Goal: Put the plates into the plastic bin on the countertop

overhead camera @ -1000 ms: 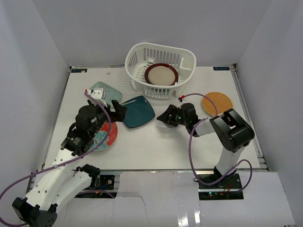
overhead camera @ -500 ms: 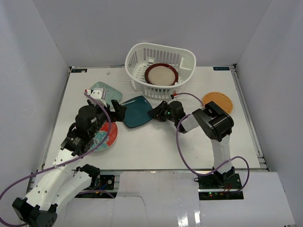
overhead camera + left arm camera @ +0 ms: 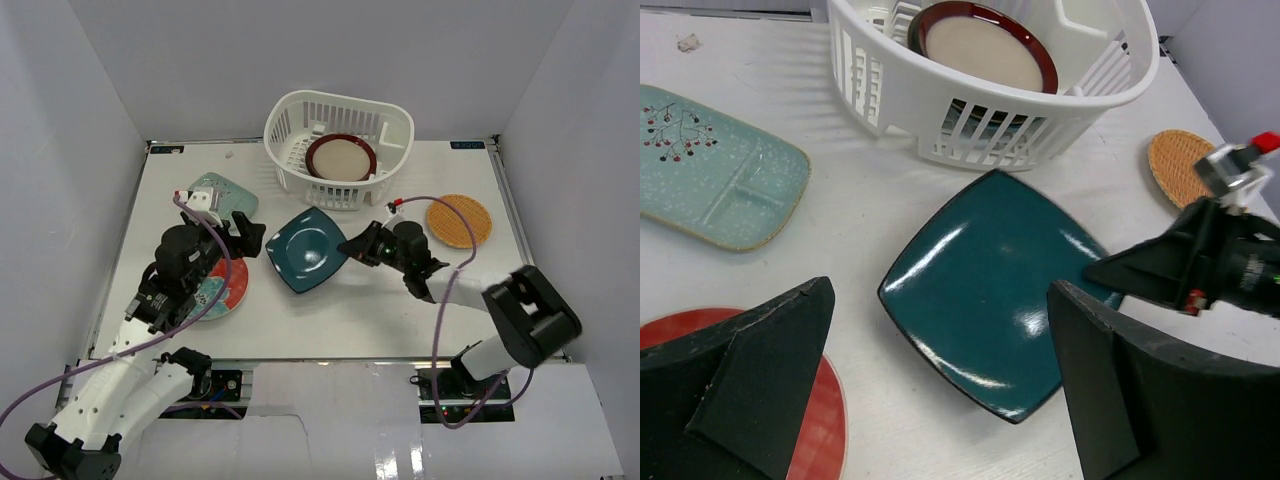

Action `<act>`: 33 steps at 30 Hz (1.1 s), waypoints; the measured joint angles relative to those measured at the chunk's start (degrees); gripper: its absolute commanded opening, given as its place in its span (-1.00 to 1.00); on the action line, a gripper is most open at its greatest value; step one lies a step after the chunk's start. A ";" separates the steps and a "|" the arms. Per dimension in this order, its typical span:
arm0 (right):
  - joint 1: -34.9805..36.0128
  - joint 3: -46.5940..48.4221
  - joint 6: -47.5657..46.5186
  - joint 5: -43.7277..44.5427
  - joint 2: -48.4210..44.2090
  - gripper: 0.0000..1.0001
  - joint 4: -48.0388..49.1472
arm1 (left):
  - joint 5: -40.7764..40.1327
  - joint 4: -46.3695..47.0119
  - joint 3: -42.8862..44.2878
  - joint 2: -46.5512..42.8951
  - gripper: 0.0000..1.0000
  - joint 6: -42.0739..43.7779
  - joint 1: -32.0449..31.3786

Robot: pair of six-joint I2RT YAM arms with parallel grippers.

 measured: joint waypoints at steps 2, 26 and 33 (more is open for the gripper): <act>-0.09 0.57 -3.61 -0.13 -7.76 -0.85 -4.13 | 0.00 0.00 0.00 -0.70 0.96 -0.02 0.46; -16.90 69.00 -12.81 8.09 33.53 -0.84 -27.78 | 4.59 0.50 -0.11 -2.58 0.96 -0.52 1.01; -16.74 70.82 -15.85 9.29 35.15 -0.62 -33.83 | 4.63 0.76 -0.13 -2.12 0.96 -0.52 1.25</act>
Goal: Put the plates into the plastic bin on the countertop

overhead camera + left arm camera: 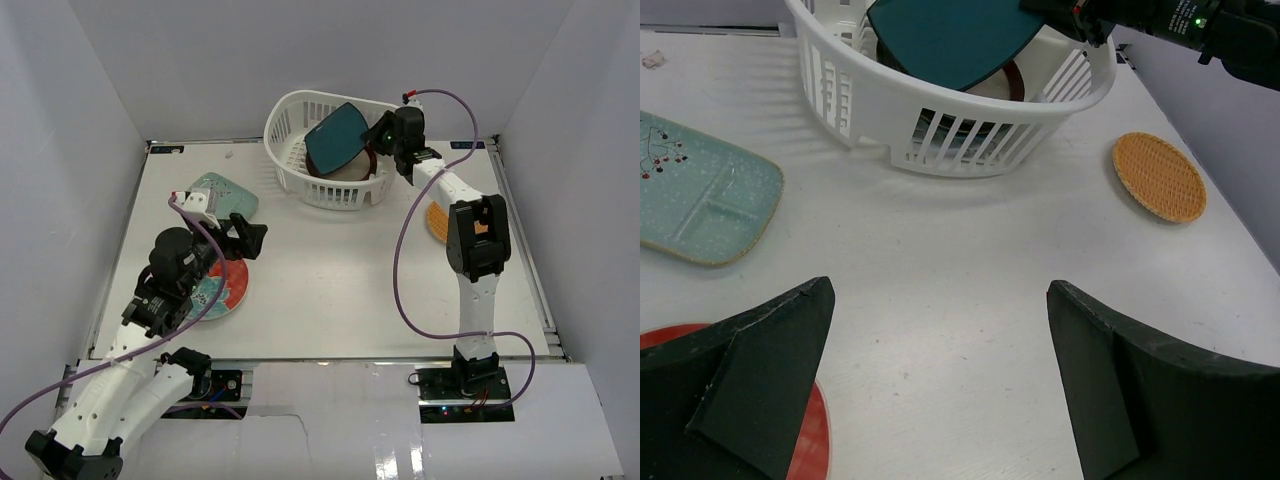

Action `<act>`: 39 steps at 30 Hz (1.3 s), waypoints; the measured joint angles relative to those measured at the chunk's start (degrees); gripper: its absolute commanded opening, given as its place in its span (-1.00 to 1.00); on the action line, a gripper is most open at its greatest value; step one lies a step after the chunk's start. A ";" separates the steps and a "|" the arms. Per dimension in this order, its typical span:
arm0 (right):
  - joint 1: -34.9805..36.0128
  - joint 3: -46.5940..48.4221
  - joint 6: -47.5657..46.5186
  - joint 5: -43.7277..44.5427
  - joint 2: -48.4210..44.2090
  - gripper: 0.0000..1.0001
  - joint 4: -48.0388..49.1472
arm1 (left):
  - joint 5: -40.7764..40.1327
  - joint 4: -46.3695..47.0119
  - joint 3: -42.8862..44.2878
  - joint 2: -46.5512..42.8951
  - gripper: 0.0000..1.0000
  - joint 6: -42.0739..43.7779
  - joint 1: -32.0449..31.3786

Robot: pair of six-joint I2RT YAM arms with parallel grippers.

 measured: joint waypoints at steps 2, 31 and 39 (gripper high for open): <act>0.02 0.31 -0.70 0.13 0.00 -0.34 0.09 | 0.02 0.07 -0.02 0.33 0.96 0.00 0.00; 13.86 -24.68 -21.44 0.81 -26.32 0.17 4.07 | -7.10 -0.15 -0.04 -2.78 0.96 0.52 0.07; 33.20 -35.41 -9.44 -10.19 -15.96 0.43 18.73 | -12.57 0.96 -0.92 -8.00 0.96 0.26 0.11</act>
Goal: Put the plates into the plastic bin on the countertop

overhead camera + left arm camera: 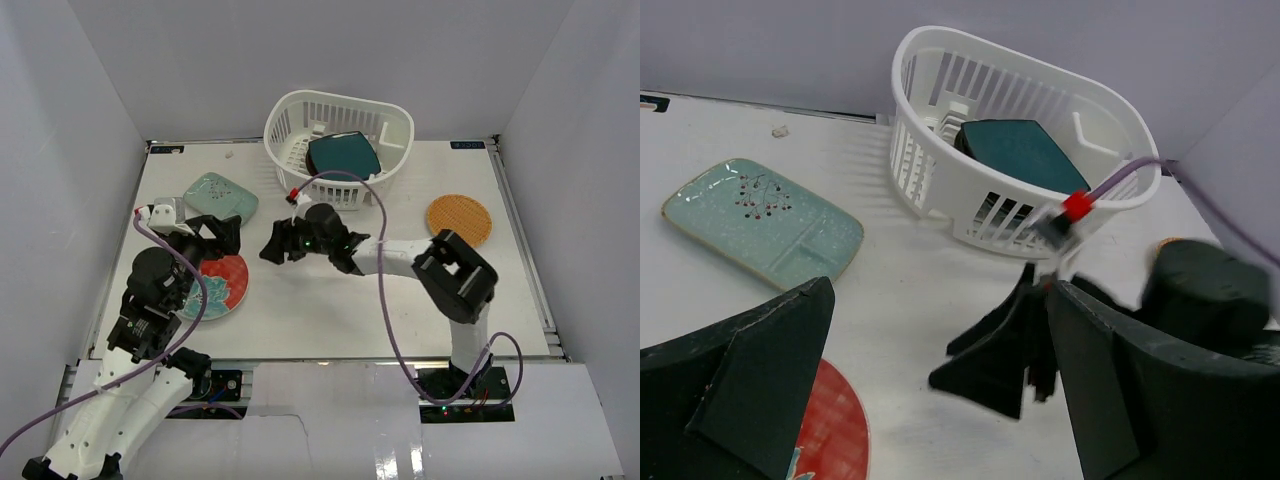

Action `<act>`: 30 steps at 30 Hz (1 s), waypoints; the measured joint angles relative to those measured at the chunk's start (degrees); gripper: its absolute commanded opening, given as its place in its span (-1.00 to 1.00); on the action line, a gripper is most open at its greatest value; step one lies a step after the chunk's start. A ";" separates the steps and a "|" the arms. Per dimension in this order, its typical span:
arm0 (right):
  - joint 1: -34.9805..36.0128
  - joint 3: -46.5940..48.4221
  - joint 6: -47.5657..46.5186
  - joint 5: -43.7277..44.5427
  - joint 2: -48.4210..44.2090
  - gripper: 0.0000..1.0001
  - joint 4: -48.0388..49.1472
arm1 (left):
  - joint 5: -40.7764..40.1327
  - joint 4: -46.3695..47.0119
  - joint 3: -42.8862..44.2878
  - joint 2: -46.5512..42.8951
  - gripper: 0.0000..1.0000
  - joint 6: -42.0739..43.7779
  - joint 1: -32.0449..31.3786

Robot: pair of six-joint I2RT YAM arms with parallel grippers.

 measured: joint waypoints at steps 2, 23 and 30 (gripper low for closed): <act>1.66 0.83 2.51 -1.07 6.38 0.47 -0.09 | -0.46 0.28 -0.04 -0.04 0.96 -0.02 0.09; 5.62 3.87 20.92 -6.21 17.59 -0.84 9.49 | -0.79 0.37 -0.72 -0.50 0.96 0.04 0.31; -8.68 -13.62 13.70 -10.69 -8.07 -0.84 -0.94 | -0.81 0.39 -0.72 -1.27 0.96 0.02 0.35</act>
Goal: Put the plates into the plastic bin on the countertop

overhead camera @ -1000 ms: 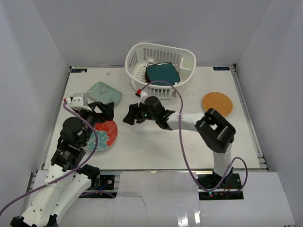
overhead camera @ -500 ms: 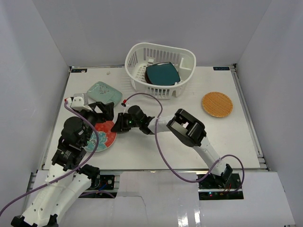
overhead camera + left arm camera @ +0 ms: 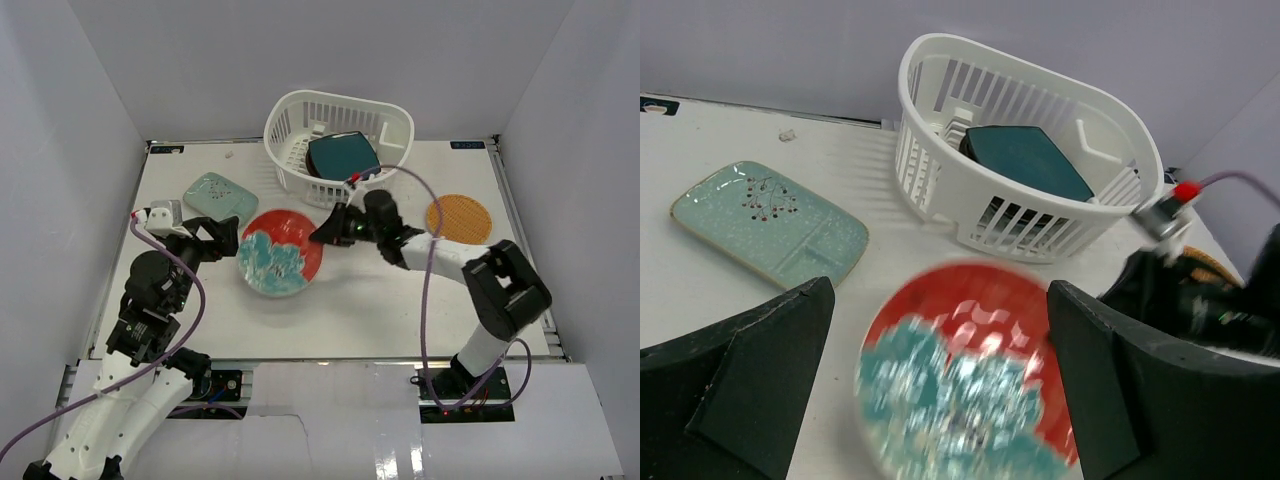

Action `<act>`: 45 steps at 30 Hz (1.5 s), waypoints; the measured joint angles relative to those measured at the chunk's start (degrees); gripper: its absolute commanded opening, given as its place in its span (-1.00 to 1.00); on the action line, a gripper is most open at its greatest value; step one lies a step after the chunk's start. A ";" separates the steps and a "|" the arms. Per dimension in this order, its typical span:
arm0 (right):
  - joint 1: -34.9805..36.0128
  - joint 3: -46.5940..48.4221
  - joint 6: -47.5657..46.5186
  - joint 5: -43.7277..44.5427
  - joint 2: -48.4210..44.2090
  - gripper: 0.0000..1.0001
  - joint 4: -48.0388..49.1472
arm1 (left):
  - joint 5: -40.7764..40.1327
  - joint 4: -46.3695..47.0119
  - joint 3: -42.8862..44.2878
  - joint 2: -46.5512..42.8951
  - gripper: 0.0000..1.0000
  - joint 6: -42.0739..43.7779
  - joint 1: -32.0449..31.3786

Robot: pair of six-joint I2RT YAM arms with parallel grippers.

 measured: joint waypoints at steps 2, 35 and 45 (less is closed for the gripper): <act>-6.47 0.52 -1.11 -0.22 -5.01 -0.84 -0.44 | 0.00 0.00 0.00 -0.31 0.96 0.00 0.04; -27.96 52.96 -12.04 13.11 27.21 0.61 -24.35 | 10.73 0.20 0.00 8.00 0.96 -3.58 0.24; -24.90 44.17 -19.43 17.64 15.91 0.71 -24.90 | 10.08 0.66 0.02 15.32 0.96 -11.06 0.24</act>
